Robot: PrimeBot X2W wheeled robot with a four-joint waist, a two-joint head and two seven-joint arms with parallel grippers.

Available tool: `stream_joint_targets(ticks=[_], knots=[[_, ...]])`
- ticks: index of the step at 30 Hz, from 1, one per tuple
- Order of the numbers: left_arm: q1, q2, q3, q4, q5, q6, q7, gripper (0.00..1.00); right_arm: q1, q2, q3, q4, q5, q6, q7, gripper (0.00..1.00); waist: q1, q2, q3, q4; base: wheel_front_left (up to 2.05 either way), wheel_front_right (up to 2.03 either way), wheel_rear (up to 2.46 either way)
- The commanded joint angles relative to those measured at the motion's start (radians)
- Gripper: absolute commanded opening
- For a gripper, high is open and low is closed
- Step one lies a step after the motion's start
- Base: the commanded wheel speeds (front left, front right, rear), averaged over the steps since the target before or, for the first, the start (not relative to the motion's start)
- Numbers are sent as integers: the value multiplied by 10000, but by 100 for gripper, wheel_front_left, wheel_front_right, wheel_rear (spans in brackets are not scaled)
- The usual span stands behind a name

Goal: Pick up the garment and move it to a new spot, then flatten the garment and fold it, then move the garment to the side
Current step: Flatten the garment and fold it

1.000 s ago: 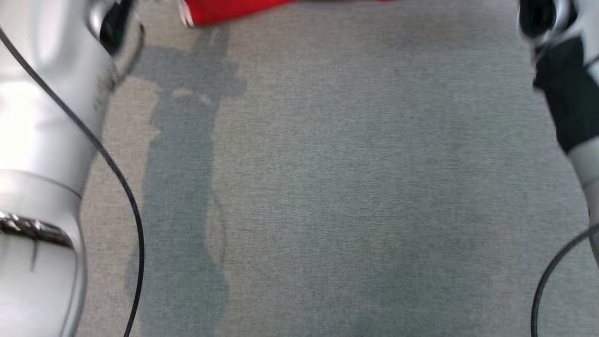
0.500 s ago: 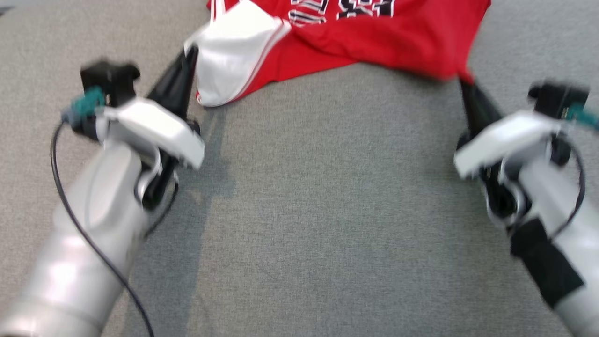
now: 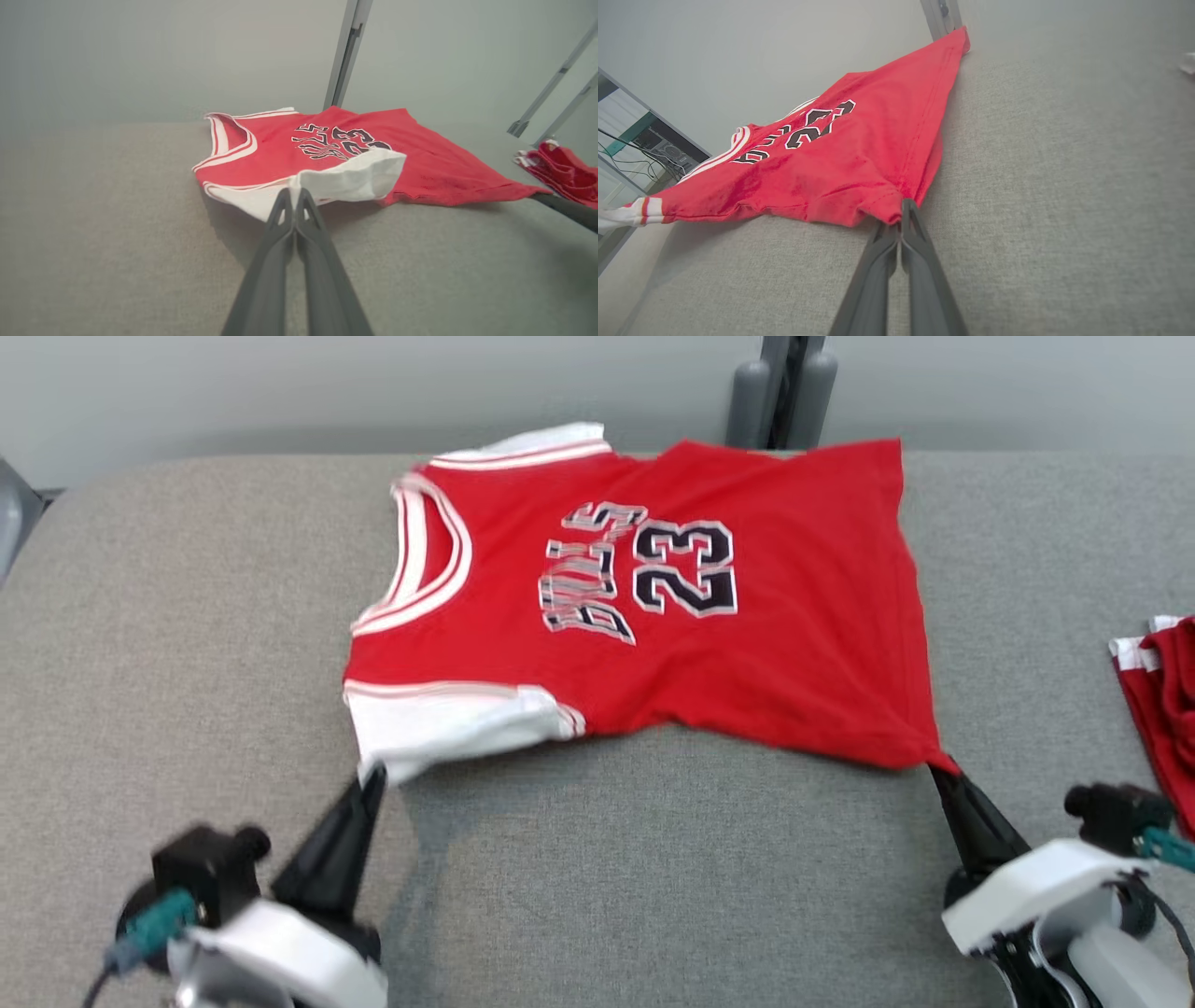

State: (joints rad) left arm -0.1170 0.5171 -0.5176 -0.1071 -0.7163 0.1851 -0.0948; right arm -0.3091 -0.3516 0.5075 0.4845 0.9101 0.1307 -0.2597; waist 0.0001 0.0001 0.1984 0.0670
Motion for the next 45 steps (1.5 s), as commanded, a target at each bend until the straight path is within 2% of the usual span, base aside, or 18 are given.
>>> stream_joint_targets(ticks=[1,7,12,13,18,22,25,30,33,39,45], knots=[[432,151,-65,-537,-103,241,255,0,383,-141,-109,-167,-110,2,26,0,-1,-1,-309,-6,0,0,0],[2361,924,-607,-3114,-285,1336,1771,0,2328,-465,-974,-1293,-736,3,680,0,-1,-1,-823,289,0,0,0],[3330,1485,-780,-4426,-446,2065,2654,0,4184,-533,-2089,-2614,-1445,2,1711,0,-1,-1,-1010,563,0,0,0],[3330,1485,-780,-4426,-446,2065,2654,0,4184,-533,-2089,-2614,-1445,2,1711,0,-1,-1,-1010,563,0,0,0],[4004,2126,-581,-5161,-534,2708,3216,0,6082,-198,-3673,-4250,-2242,2,2828,0,-1,-1,-1230,734,0,0,0],[4346,2617,-314,-5447,-604,2987,3470,0,7126,230,-4900,-5471,-2860,2,3681,0,-1,-1,-1371,726,0,0,0],[4406,2826,-71,-5580,-615,3108,3401,0,7515,524,-5413,-6234,-3181,2,4294,0,-1,-1,-1407,676,0,0,0],[4279,2940,207,-5660,-740,2959,3278,0,7666,940,-5687,-7128,-3529,2,5071,0,-1,-1,-1401,526,0,0,0],[3906,3026,431,-5537,-788,2715,3178,0,7446,1099,-5719,-7460,-3735,2,5508,0,-1,-1,-1340,445,0,0,0],[2406,3234,728,-4916,-708,1716,3198,0,6431,1088,-5739,-7856,-3970,2,6546,0,-1,-1,-958,257,0,0,0],[570,2946,724,-3850,-732,663,3236,0,4987,772,-5528,-7679,-4028,2,7582,0,-1,-1,-411,96,0,0,0]])
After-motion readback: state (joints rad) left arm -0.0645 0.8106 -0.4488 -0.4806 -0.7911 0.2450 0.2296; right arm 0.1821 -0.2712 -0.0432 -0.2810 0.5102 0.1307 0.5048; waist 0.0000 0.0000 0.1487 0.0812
